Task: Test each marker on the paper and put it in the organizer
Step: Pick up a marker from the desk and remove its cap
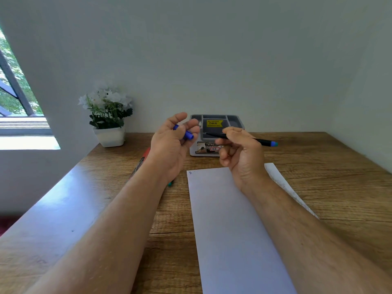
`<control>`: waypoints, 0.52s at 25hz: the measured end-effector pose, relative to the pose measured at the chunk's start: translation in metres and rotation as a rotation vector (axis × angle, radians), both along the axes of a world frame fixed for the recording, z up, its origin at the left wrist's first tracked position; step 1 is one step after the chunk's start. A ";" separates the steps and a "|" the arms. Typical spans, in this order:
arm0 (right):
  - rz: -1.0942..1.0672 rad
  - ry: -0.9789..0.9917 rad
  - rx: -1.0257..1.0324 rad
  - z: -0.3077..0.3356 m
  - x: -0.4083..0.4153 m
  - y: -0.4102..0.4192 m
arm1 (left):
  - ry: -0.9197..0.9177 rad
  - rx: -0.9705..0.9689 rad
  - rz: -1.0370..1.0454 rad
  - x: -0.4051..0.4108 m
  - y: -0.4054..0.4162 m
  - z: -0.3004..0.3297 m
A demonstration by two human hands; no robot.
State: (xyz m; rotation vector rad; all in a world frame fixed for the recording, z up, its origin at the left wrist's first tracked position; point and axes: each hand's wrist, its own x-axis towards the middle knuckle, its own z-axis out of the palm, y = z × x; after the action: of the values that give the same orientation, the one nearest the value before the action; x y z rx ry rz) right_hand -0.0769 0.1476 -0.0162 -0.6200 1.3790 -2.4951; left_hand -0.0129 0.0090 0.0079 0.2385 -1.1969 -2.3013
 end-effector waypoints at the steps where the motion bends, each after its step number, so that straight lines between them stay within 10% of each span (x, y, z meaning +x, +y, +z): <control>1: 0.002 0.018 0.005 -0.001 0.001 -0.001 | 0.003 0.059 -0.009 0.001 0.000 -0.001; 13: -0.057 0.137 0.158 -0.003 0.004 -0.004 | -0.031 0.006 -0.067 0.002 0.010 -0.003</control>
State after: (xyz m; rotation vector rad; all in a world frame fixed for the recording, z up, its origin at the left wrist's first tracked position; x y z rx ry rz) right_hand -0.0734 0.1434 -0.0192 -0.7391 1.6461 -2.3945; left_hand -0.0111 0.0191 0.0053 0.2409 -1.2307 -2.3677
